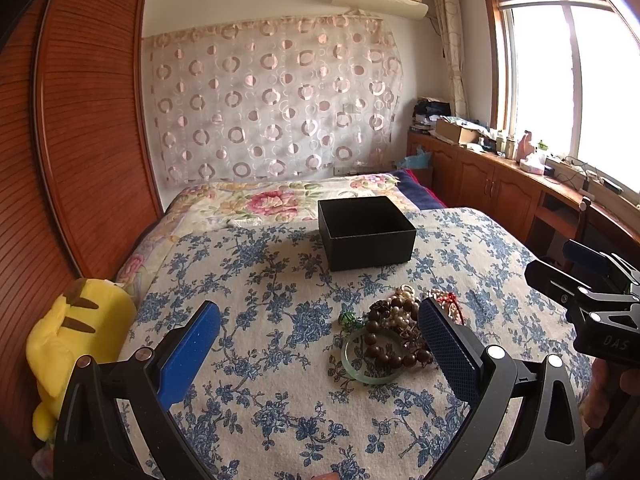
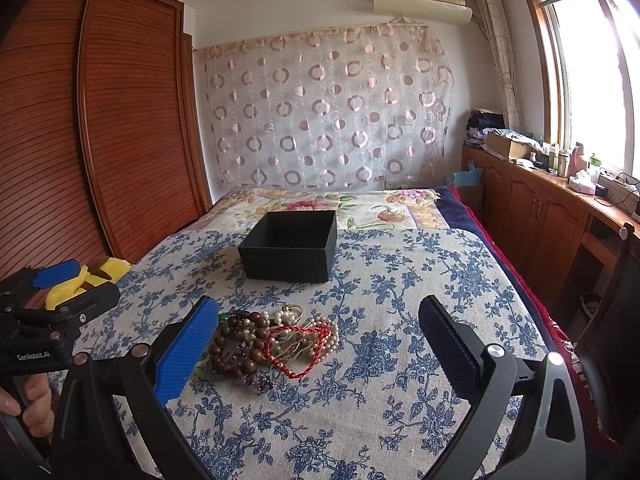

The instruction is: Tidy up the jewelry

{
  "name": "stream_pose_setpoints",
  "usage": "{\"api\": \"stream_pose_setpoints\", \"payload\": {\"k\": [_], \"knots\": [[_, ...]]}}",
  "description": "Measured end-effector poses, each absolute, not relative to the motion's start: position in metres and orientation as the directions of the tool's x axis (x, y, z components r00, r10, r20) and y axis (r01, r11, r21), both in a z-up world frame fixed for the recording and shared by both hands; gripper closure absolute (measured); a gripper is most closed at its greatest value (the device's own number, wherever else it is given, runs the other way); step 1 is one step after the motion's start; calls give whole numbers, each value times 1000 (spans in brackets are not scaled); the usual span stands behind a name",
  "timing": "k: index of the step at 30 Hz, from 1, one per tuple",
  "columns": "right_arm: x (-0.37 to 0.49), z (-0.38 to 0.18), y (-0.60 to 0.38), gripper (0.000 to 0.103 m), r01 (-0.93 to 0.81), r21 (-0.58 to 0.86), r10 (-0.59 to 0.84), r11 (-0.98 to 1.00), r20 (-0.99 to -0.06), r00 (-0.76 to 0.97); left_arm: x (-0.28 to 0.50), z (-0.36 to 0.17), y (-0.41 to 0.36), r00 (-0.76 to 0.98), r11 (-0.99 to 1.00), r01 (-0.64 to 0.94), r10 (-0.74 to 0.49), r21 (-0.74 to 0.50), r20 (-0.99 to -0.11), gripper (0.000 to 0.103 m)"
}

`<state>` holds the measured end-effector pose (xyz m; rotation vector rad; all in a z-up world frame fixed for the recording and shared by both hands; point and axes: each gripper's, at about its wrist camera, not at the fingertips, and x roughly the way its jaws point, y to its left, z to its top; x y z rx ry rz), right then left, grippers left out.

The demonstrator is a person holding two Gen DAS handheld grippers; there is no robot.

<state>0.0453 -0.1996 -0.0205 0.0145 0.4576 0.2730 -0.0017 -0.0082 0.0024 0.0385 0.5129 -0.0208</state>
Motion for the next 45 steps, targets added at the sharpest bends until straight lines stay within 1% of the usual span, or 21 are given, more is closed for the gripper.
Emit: {"api": "stream_pose_setpoints", "payload": {"k": [24, 26, 31, 34, 37, 40, 42, 45], "knots": [[45, -25, -203, 2, -258, 75, 264, 963, -436, 860, -1, 0, -8, 869, 999, 30, -11, 30, -494, 7], [45, -19, -199, 2, -258, 76, 265, 963, -439, 859, -1, -3, -9, 867, 999, 32, -13, 30, -498, 7], [44, -24, -196, 2, -266, 69, 268, 961, -457, 848, 4, -14, -10, 851, 999, 44, -23, 27, -524, 7], [48, -40, -198, 2, -287, 69, 285, 955, -469, 836, 12, -22, -6, 833, 998, 55, -35, 19, -553, 7], [53, -50, -203, 7, -307, 83, 308, 948, -484, 819, 18, -28, -2, 817, 998, 58, -40, 13, -575, 7], [58, -60, -203, 17, -324, 92, 325, 941, -507, 799, 23, -35, -2, 800, 997, 75, -55, 9, -598, 7], [61, -68, -202, 25, -339, 89, 333, 937, -529, 781, 26, -39, -2, 787, 996, 90, -68, 5, -613, 7], [67, -78, -201, 33, -354, 89, 341, 931, -559, 756, 33, -45, -3, 761, 992, 126, -112, -23, -639, 7]]}}
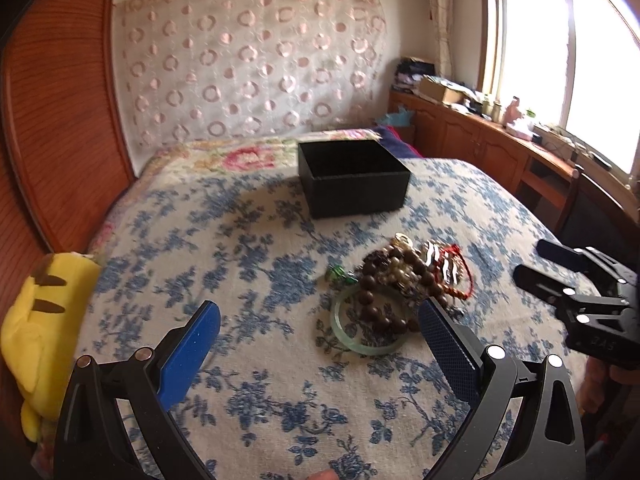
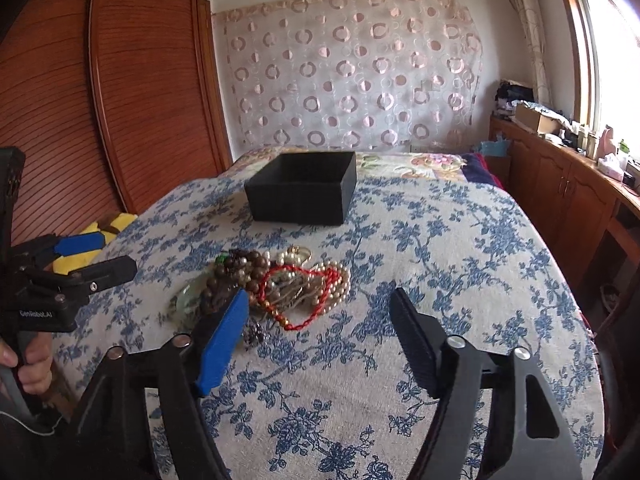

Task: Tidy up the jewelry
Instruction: 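Close the left tool on the brown bead bracelet while the right tool grasps the red cord necklace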

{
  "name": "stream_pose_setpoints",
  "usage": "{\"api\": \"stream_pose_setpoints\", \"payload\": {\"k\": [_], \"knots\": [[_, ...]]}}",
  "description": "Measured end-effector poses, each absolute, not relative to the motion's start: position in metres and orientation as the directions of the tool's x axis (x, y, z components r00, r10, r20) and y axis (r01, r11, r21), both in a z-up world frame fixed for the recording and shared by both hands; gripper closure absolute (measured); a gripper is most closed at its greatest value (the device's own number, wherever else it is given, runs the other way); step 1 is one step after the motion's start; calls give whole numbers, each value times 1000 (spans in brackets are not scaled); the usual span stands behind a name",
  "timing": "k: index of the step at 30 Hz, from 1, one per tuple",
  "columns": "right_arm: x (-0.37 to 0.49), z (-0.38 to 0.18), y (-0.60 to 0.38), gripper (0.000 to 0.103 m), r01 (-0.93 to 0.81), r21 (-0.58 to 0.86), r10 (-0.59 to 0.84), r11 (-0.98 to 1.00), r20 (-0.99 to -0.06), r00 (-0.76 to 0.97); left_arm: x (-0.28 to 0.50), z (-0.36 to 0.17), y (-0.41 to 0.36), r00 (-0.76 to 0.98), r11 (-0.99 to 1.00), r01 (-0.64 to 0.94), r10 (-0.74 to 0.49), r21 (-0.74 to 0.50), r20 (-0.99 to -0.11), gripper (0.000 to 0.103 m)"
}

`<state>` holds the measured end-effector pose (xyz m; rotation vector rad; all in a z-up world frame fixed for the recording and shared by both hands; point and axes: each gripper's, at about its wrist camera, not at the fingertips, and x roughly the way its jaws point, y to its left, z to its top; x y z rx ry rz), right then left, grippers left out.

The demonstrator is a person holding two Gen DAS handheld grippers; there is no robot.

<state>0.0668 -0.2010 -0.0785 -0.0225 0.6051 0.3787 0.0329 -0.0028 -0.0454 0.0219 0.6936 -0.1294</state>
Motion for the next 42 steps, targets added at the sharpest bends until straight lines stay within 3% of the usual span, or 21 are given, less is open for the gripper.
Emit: {"api": "stream_pose_setpoints", "payload": {"k": [4, 6, 16, 23, 31, 32, 33, 34, 39, 42], "knots": [[73, -90, -200, 38, -369, 95, 350, 925, -594, 725, 41, -54, -4, 726, 981, 184, -182, -68, -663, 9], [73, -94, -199, 38, -376, 89, 350, 922, -602, 717, 45, -58, -4, 707, 976, 198, -208, -93, -676, 22], [73, -112, -195, 38, -388, 84, 348, 918, -640, 685, 66, -70, -17, 620, 942, 292, -319, -166, -717, 54], [73, -111, -195, 38, -393, 87, 353, 916, -640, 682, 93, -82, -26, 575, 936, 303, -329, -179, -749, 72], [73, -101, -196, 38, -402, 80, 360, 912, -628, 690, 109, -95, -34, 557, 947, 292, -281, -132, -782, 76], [74, -101, -196, 38, -405, 80, 362, 911, -628, 689, 109, -96, -34, 556, 946, 294, -283, -133, -782, 80], [76, -100, -196, 38, -408, 80, 364, 910, -628, 688, 108, -97, -34, 563, 949, 291, -275, -124, -780, 90], [77, -99, -196, 38, -410, 79, 365, 909, -627, 688, 107, -97, -34, 568, 949, 290, -272, -120, -777, 91], [87, -95, -196, 64, -419, 59, 359, 906, -630, 688, 96, -84, -25, 620, 951, 280, -280, -127, -733, 91], [97, -96, -197, 69, -423, 54, 355, 905, -645, 676, 86, -75, -20, 651, 953, 269, -285, -138, -704, 91]]}}
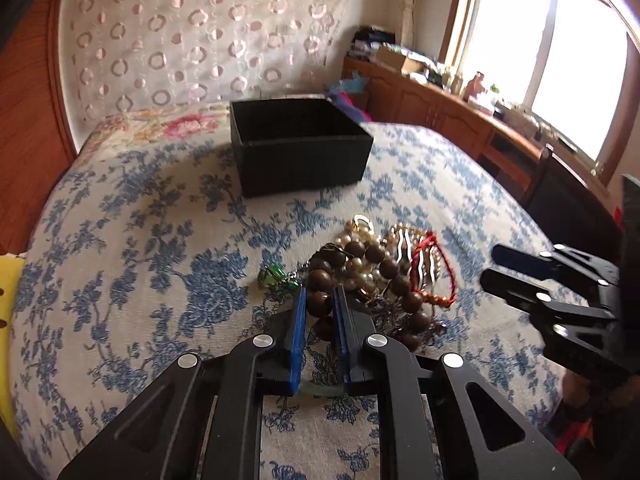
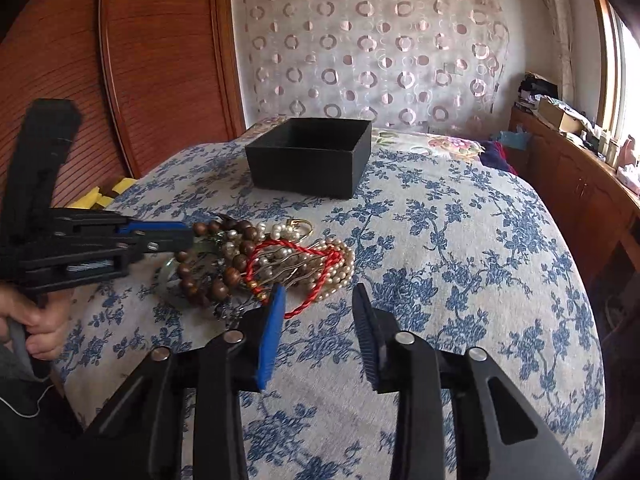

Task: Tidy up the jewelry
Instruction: 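Close the left tool on the brown bead bracelet while the right tool grasps the red cord necklace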

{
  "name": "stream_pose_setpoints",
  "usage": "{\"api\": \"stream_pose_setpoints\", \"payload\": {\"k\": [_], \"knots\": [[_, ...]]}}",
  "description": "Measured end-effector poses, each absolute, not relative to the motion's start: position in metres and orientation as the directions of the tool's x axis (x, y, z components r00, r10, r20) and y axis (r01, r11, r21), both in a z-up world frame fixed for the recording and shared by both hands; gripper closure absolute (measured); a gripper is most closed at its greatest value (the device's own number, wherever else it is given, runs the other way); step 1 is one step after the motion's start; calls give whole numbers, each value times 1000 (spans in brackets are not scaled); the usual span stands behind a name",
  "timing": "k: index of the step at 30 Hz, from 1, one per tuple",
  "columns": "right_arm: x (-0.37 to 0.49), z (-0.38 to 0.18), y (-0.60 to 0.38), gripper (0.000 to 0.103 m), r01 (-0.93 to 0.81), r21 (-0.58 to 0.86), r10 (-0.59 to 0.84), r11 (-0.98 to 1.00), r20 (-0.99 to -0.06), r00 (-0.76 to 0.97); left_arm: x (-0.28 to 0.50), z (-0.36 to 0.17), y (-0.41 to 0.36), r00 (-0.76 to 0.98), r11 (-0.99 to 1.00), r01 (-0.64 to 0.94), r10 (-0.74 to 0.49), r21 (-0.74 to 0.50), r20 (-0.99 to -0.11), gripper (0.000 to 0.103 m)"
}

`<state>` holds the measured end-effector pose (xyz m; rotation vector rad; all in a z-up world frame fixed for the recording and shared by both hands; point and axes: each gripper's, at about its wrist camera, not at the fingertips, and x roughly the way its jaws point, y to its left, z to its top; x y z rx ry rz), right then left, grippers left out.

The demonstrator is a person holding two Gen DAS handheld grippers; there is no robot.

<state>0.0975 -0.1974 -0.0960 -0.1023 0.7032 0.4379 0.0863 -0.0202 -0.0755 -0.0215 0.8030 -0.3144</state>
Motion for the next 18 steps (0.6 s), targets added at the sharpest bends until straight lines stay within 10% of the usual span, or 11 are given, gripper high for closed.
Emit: {"api": "stream_pose_setpoints", "payload": {"k": [18], "knots": [[143, -121, -188, 86, -416, 161, 383, 895, -756, 531, 69, -69, -20, 700, 958, 262, -272, -117, -660, 91]]}}
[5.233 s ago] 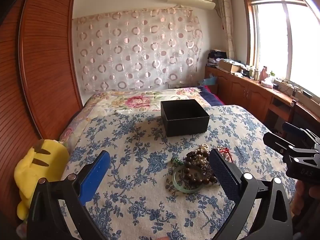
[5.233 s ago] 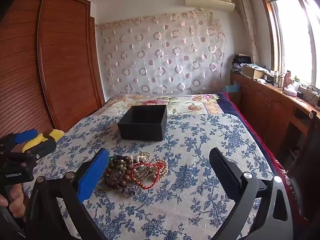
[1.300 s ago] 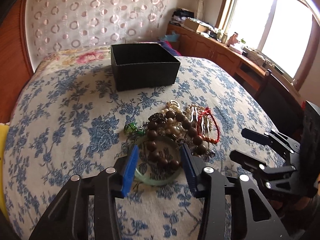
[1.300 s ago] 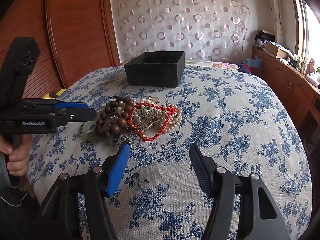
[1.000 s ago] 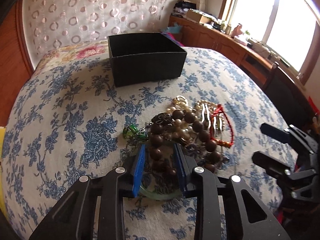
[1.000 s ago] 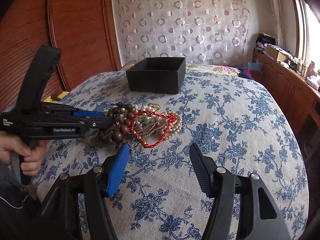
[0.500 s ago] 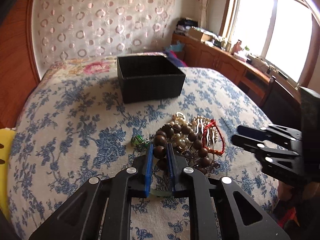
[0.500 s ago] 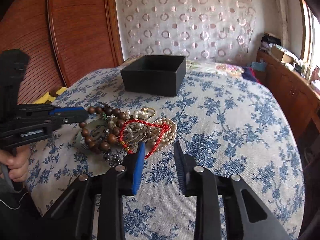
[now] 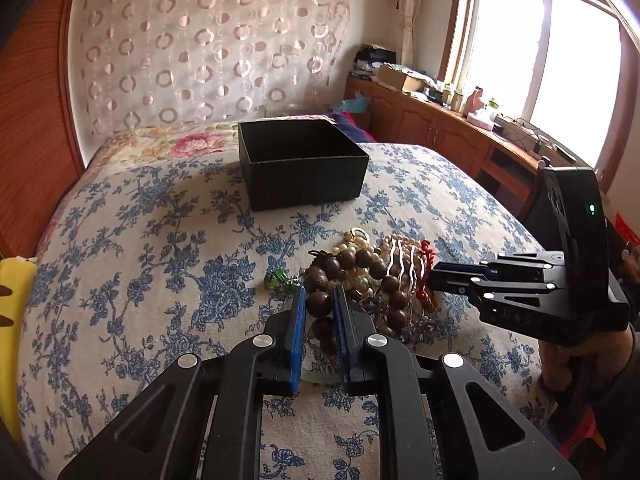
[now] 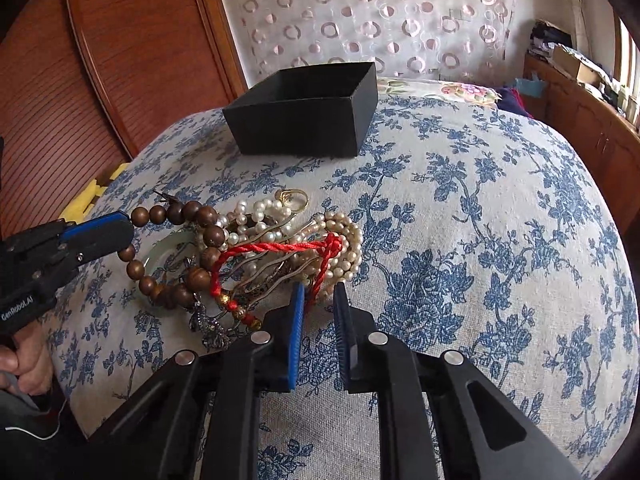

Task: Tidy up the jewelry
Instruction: 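Close the left tool on the brown bead bracelet while the right tool grasps the red cord necklace, then carry both held pieces into the black box and open both tools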

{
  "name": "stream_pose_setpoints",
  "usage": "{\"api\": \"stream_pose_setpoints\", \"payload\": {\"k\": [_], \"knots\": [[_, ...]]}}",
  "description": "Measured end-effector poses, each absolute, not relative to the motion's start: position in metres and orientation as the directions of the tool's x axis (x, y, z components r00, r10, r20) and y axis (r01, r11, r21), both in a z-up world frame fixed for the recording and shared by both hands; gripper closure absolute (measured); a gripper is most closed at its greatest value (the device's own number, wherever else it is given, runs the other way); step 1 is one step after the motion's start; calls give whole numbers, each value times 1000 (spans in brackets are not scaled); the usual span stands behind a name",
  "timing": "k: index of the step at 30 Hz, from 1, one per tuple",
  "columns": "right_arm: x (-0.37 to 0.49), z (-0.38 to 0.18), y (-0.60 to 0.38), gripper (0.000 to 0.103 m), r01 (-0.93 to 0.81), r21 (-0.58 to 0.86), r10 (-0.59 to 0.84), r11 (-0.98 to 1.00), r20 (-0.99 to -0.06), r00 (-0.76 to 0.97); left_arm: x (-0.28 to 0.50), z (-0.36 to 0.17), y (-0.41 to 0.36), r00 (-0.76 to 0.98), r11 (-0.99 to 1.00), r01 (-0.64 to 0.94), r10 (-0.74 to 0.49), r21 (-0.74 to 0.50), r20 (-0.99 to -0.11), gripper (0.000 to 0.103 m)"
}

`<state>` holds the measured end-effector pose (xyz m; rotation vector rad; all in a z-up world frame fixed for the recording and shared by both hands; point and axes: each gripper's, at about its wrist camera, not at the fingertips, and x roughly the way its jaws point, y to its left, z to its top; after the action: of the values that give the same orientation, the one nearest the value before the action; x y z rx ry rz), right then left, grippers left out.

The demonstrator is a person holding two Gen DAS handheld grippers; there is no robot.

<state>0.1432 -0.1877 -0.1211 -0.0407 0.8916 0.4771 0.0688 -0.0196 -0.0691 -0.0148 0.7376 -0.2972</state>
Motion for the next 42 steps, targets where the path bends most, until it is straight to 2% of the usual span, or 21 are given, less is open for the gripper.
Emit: {"api": "stream_pose_setpoints", "payload": {"k": [1, 3, 4, 11, 26, 42], "knots": [[144, -121, -187, 87, -418, 159, 382, 894, -758, 528, 69, -70, -20, 700, 958, 263, -272, -115, -661, 91], [144, -121, -186, 98, -428, 149, 379, 892, -762, 525, 69, -69, -21, 701, 958, 264, -270, -111, -660, 91], [144, -121, -185, 100, -431, 140, 375, 891, -763, 527, 68, -69, -21, 702, 958, 264, -270, -111, -659, 91], [139, -117, -194, 100, -429, 121, 366, 895, -750, 551, 67, -59, -18, 718, 958, 267, -270, -104, -641, 91], [139, -70, -201, 100, -432, 32, 342, 901, -665, 664, 81, -19, -24, 757, 951, 305, -275, -52, -593, 91], [200, -42, -176, 100, -449, -22, 351, 893, -588, 728, 142, 20, -24, 800, 959, 283, -227, 15, -556, 91]]}}
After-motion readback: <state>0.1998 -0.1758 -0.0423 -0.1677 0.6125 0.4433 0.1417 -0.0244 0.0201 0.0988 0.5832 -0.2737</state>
